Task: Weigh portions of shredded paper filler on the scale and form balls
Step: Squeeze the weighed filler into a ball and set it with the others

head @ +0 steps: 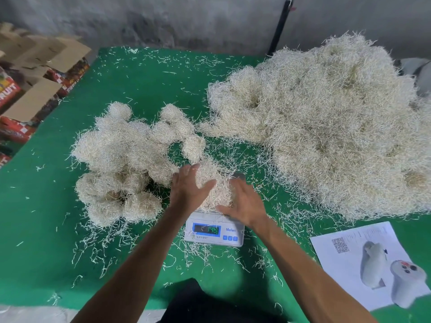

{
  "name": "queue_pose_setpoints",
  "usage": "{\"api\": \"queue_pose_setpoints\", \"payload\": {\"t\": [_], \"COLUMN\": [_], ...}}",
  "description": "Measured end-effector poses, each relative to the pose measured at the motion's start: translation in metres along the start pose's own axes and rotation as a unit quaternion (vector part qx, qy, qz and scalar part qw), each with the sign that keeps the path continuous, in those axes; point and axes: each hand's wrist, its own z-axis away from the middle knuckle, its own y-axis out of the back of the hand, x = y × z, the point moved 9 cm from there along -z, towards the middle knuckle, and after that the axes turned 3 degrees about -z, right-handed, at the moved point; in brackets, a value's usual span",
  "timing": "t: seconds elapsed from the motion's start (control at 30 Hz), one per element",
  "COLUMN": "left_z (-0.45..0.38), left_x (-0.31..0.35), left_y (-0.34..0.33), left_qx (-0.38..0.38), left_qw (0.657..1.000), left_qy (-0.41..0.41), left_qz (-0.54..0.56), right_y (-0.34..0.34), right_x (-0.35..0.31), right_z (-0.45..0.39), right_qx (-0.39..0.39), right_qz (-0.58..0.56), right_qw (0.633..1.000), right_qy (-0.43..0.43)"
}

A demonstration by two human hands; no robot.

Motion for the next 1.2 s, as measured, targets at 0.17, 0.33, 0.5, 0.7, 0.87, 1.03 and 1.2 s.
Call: {"api": "queue_pose_setpoints", "payload": {"t": [0.17, 0.33, 0.5, 0.7, 0.87, 1.03, 1.2], "left_z": [-0.002, -0.007, -0.005, 0.005, 0.007, 0.010, 0.010], "left_x": [0.032, 0.030, 0.043, 0.040, 0.040, 0.043, 0.035], "left_y": [-0.037, -0.047, -0.047, -0.044, -0.044, -0.047, -0.050], "left_qx": [-0.117, -0.104, -0.067, -0.031, -0.030, -0.037, -0.057], "left_qw": [0.959, 0.972, 0.983, 0.991, 0.991, 0.988, 0.989], "left_qy": [-0.169, -0.141, -0.133, -0.121, -0.102, -0.110, -0.087], "left_qz": [-0.196, -0.156, -0.103, -0.049, -0.085, -0.106, -0.106], "right_y": [-0.001, 0.036, 0.070, 0.111, 0.152, 0.169, 0.177], "right_x": [0.006, 0.037, 0.081, 0.129, 0.156, 0.175, 0.207], "right_z": [-0.003, 0.001, 0.006, 0.013, 0.014, 0.010, 0.019], "right_qx": [0.004, 0.084, 0.178, 0.287, 0.330, 0.336, 0.361], "right_qz": [-0.046, -0.282, -0.458, -0.616, -0.674, -0.711, -0.748], "right_qw": [0.999, 0.953, 0.858, 0.714, 0.631, 0.580, 0.502], "right_qy": [-0.029, -0.076, -0.150, -0.169, -0.200, -0.212, -0.243]}}
